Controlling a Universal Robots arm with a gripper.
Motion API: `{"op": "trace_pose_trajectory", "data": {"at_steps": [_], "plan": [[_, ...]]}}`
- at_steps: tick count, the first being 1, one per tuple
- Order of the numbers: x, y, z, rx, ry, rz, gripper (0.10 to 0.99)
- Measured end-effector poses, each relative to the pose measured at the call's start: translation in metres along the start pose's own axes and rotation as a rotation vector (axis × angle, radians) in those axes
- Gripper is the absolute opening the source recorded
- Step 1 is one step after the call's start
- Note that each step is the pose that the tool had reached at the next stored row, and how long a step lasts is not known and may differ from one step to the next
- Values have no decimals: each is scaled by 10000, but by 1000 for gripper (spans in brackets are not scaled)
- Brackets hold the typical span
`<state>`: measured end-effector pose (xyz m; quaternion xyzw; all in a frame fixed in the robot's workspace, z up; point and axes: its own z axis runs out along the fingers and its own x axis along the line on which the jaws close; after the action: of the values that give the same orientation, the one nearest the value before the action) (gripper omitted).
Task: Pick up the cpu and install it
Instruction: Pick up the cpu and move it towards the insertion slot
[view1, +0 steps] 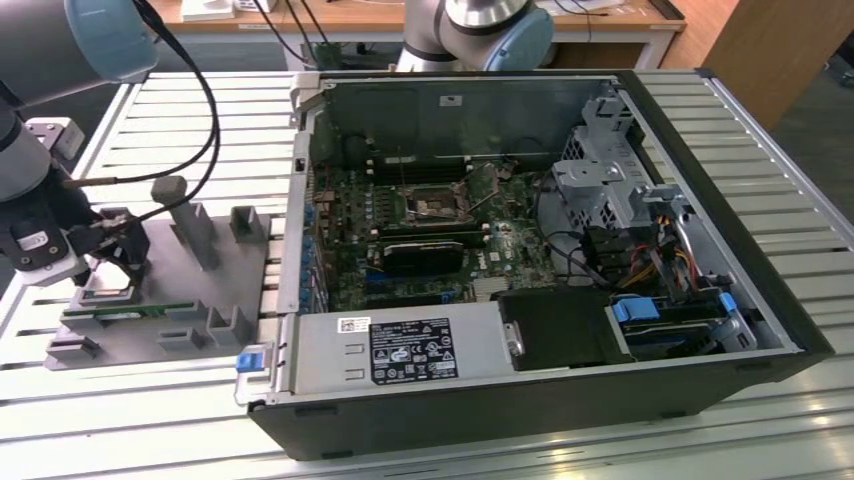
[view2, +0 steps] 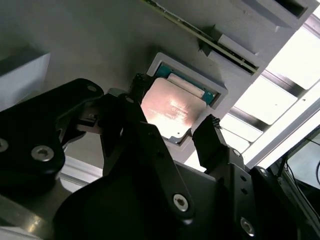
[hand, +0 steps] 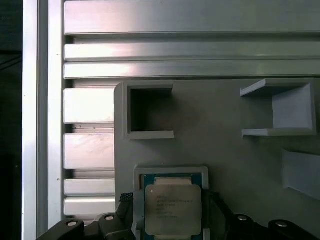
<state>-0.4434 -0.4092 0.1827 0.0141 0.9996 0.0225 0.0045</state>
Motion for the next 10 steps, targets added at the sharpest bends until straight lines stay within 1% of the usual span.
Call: {"op": "trace_pose_trajectory", "data": {"at_steps": [1,2,5,10], "plan": [[0,0,2,-1,3,-85,706],[-1,0,3,-2,5,-156,639],[-1,-1,6,-3,10,-267,639],[-2,0,0,-6,6,-271,639]]}}
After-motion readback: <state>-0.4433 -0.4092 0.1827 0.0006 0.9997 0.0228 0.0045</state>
